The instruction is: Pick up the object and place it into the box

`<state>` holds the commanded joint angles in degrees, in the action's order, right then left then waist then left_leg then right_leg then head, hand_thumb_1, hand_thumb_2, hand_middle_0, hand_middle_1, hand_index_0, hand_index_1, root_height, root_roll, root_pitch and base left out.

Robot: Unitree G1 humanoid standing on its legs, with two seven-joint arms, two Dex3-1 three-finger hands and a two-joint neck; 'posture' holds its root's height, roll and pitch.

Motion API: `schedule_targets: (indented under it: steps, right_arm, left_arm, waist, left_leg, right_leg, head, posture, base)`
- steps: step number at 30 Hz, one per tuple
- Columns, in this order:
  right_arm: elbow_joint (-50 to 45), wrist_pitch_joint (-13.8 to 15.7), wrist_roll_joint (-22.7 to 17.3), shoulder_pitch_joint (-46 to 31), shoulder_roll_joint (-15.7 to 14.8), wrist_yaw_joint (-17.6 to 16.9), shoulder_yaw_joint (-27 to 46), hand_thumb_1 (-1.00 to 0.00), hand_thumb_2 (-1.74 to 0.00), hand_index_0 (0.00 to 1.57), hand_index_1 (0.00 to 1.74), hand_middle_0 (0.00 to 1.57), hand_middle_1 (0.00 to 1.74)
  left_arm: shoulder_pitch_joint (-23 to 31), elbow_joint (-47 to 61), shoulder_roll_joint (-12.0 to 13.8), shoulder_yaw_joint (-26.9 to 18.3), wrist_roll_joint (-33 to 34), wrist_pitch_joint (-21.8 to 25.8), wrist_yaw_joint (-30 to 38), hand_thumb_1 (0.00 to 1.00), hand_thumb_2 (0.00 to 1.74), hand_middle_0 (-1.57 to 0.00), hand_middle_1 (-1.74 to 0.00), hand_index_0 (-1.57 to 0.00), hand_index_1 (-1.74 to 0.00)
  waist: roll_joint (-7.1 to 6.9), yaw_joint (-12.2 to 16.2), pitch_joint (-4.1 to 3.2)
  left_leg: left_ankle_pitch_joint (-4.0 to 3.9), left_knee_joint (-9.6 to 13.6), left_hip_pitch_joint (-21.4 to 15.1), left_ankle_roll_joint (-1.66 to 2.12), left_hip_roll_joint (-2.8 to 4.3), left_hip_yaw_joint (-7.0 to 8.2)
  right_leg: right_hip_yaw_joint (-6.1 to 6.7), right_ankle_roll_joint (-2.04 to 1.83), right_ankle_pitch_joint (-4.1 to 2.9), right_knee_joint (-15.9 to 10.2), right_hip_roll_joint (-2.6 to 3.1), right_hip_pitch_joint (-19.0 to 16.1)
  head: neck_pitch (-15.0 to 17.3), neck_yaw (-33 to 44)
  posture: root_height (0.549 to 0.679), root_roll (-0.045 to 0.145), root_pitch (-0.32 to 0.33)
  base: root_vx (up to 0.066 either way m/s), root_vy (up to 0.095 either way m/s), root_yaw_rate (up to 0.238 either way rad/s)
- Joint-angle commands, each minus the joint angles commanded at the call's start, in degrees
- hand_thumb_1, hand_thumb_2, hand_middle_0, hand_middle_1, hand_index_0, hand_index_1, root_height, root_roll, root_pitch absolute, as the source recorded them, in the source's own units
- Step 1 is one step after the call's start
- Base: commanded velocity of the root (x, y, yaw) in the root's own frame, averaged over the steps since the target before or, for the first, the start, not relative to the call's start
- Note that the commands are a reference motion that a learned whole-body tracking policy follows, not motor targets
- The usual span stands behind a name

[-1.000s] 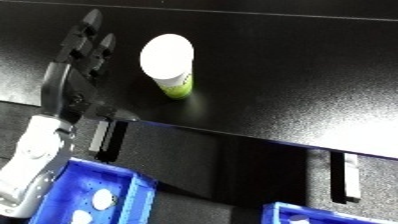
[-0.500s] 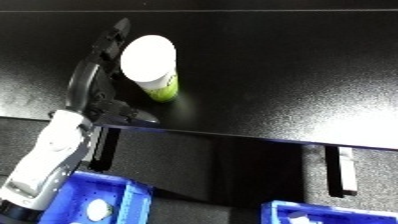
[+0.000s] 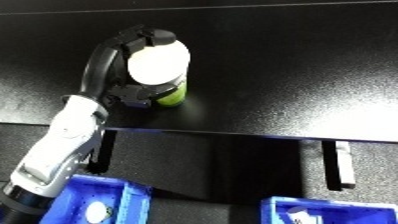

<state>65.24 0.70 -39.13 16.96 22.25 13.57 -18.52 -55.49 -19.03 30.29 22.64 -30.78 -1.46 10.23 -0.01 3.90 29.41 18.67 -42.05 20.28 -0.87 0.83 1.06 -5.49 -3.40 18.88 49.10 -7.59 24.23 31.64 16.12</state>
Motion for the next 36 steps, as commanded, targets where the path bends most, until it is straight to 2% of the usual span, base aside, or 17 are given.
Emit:
schedule_targets:
  steps: [4, 10, 14, 18, 22, 27, 30, 33, 36]
  right_arm:
    - [-0.4, 0.0, 0.3, -0.1, -0.1, -0.1, 0.0, 0.00, 0.00, 0.00, 0.00, 0.00, 0.00]
    - [-0.4, -0.1, 0.4, -0.1, -0.4, -0.5, 0.0, 0.00, 0.00, 0.00, 0.00, 0.00, 0.00]
    - [-0.4, 0.0, 0.0, -0.1, -0.6, -0.8, 0.1, 0.00, 0.00, 0.00, 0.00, 0.00, 0.00]
    - [-0.9, 0.3, -0.6, -0.8, -0.6, -1.3, 0.5, 0.00, 0.00, 0.00, 0.00, 0.00, 0.00]
    - [-1.5, 1.1, -1.1, -2.3, -0.3, -1.6, 1.5, 0.00, 0.00, 0.00, 0.00, 0.00, 0.00]
    - [-2.6, 2.1, -1.8, -4.6, 0.2, -1.8, 3.2, 0.00, 0.00, 0.00, 0.00, 0.00, 0.00]
    - [-3.0, 2.7, -2.1, -5.9, 0.4, -1.9, 4.1, 0.00, 0.00, 0.00, 0.00, 0.00, 0.00]
    - [-3.1, 3.3, -2.5, -6.8, 0.7, -1.7, 4.9, 0.00, 0.00, 0.00, 0.00, 0.00, 0.00]
    - [-3.1, 3.9, -2.8, -7.5, 1.0, -1.5, 5.4, 0.00, 0.00, 0.00, 0.00, 0.00, 0.00]
  left_arm:
    - [0.1, -0.8, -0.3, -0.2, -0.4, -0.1, 0.3, 0.95, 1.65, -1.49, -1.65, -1.49, -1.65]
    - [0.6, -2.2, -0.9, -1.1, -3.5, -1.2, 0.7, 0.95, 1.65, -1.49, -1.65, -1.49, -1.65]
    - [1.7, -1.4, -1.3, -2.1, -7.3, -1.2, -2.0, 0.95, 1.65, -1.49, -1.65, -1.49, -1.65]
    - [4.8, 2.1, -1.1, -4.3, -10.6, 0.4, -3.2, 0.95, 1.65, -1.49, -1.65, -1.49, -1.65]
    - [9.5, 6.9, 0.1, -7.9, -11.5, 2.3, -2.8, 0.95, 1.65, -1.49, -1.65, -1.49, -1.65]
    - [16.1, 11.9, 2.5, -14.1, -9.5, 4.8, -1.1, 0.95, 1.65, -1.49, -1.65, -1.49, -1.65]
    - [19.5, 13.0, 4.4, -18.0, -6.9, 7.1, 0.6, 0.95, 1.65, -1.49, -1.65, -1.49, -1.65]
    - [22.6, 12.3, 6.3, -22.1, -7.2, 10.4, 3.2, 0.95, 1.65, -1.49, -1.65, -1.49, -1.65]
    - [25.7, 10.0, 7.5, -26.2, -7.7, 15.5, 6.5, 0.95, 1.65, -1.49, -1.65, -1.49, -1.65]
  waist:
    - [-0.05, 0.0, 0.01]
    - [-0.01, -0.1, -0.04]
    - [0.14, -0.5, 0.13]
    - [0.55, -1.3, 0.29]
    - [1.14, -2.5, 0.37]
    - [1.88, -4.3, 0.35]
    - [2.26, -5.2, 0.35]
    - [2.53, -6.0, 0.24]
    - [2.74, -6.5, 0.21]
  left_leg:
    - [0.08, -0.1, 0.0, -0.04, -0.01, -0.03]
    - [0.11, 0.0, -0.2, -0.15, -0.15, -0.22]
    - [0.04, 0.1, -0.3, -0.11, -0.33, -0.45]
    - [-0.22, 0.8, -0.7, 0.01, -0.76, -0.97]
    - [-0.45, 1.4, -0.9, 0.12, -1.39, -1.61]
    - [-0.54, 1.6, -0.9, 0.27, -2.27, -2.45]
    - [-0.58, 1.6, -0.9, 0.31, -2.68, -2.83]
    - [-0.71, 1.6, -0.9, 0.36, -3.04, -3.08]
    - [-0.80, 1.6, -0.9, 0.41, -3.24, -3.21]
  right_leg:
    - [-0.01, 0.09, 0.10, 0.2, -0.01, 0.0]
    - [-0.15, 0.15, 0.33, 0.4, 0.03, 0.0]
    - [-0.51, 0.21, 0.39, 0.4, -0.15, -0.2]
    - [-0.89, 0.44, 0.55, 0.1, -0.45, -0.7]
    - [-1.46, 0.66, 0.83, 0.0, -1.12, -1.1]
    - [-2.34, 1.02, 1.45, 0.3, -1.84, -1.5]
    - [-2.68, 1.25, 1.88, 0.7, -2.10, -1.7]
    - [-2.91, 1.52, 2.26, 0.8, -2.24, -2.0]
    - [-3.03, 1.82, 2.61, 0.9, -2.29, -2.2]
  head:
    - [0.3, 0.2]
    - [0.0, 1.3]
    - [-0.1, 1.0]
    - [-0.4, 0.4]
    - [-0.6, -0.6]
    - [-1.4, -0.8]
    - [-1.8, -0.3]
    - [-1.5, 1.3]
    - [-1.8, 3.5]
  posture:
    - [0.626, 0.028, -0.071]
    - [0.627, 0.027, -0.071]
    - [0.627, 0.029, -0.071]
    - [0.628, 0.034, -0.072]
    - [0.628, 0.042, -0.071]
    - [0.627, 0.052, -0.070]
    - [0.627, 0.058, -0.071]
    - [0.627, 0.062, -0.071]
    - [0.628, 0.065, -0.072]
  base:
    - [0.006, 0.003, 0.007]
    - [-0.005, 0.004, 0.019]
    - [-0.017, -0.003, 0.049]
    - [-0.011, 0.004, 0.073]
    - [-0.017, 0.011, 0.116]
    - [-0.021, 0.005, 0.122]
    - [-0.017, 0.003, 0.106]
    - [-0.019, 0.010, 0.076]
    - [-0.018, 0.016, 0.049]
